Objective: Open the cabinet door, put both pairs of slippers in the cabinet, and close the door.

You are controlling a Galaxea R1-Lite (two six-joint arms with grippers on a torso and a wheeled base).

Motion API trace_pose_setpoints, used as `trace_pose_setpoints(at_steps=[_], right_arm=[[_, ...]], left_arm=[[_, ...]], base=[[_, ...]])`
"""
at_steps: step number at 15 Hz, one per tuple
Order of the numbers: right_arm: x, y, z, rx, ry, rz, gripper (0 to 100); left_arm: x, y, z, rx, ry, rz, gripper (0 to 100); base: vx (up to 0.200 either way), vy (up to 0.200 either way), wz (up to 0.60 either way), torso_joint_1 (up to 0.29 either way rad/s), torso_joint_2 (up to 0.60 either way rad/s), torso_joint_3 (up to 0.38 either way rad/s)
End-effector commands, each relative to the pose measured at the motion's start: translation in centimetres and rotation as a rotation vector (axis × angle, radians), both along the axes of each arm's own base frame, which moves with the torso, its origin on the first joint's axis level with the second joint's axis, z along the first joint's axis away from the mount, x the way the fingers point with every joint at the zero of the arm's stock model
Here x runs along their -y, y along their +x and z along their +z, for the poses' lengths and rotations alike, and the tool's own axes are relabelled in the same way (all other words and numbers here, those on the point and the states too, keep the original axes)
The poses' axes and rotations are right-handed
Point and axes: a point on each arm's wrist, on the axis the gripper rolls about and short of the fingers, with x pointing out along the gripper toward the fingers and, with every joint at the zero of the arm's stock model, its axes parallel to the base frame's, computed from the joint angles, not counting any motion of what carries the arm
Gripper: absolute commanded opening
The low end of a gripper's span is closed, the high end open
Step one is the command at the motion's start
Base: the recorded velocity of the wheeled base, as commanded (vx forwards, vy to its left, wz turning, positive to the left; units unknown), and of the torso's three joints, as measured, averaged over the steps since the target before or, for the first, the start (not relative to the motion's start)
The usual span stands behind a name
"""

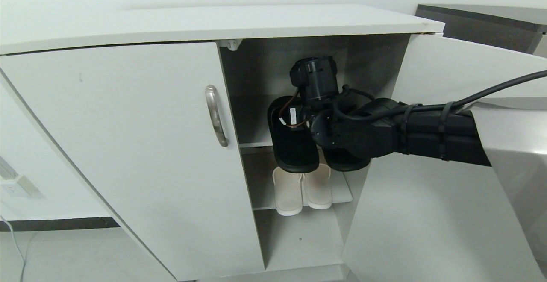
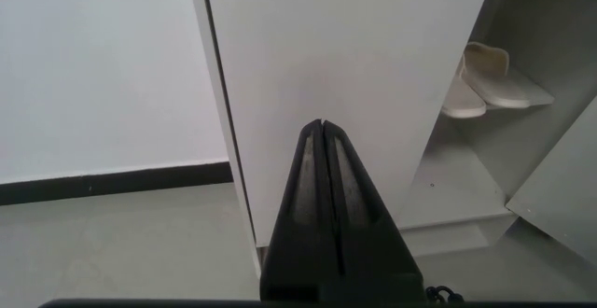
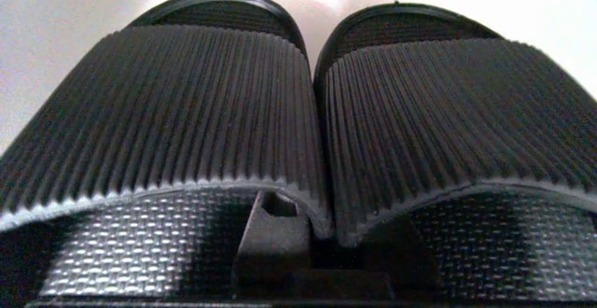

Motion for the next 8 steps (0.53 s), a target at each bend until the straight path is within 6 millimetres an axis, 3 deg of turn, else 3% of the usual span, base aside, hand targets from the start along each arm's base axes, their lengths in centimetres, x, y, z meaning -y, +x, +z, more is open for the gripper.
trace_pose_setpoints(at_steps=[1,8], right_arm=[[0.19,0.36,-0.16,-0.002,0.000,-0.003,0],[0.70,1.24,0.10,0.033,0.041,-0.013,0]], left_arm=[[0.00,0.01,0.00,-0.001,0.000,0.001,0],[0.00,0.01,0.00,-0.001,0.000,0.001,0]], base=[[0.000,0.000,0.00,0.000,0.00,0.000],[0.000,0.000,0.00,0.000,0.00,0.000]])
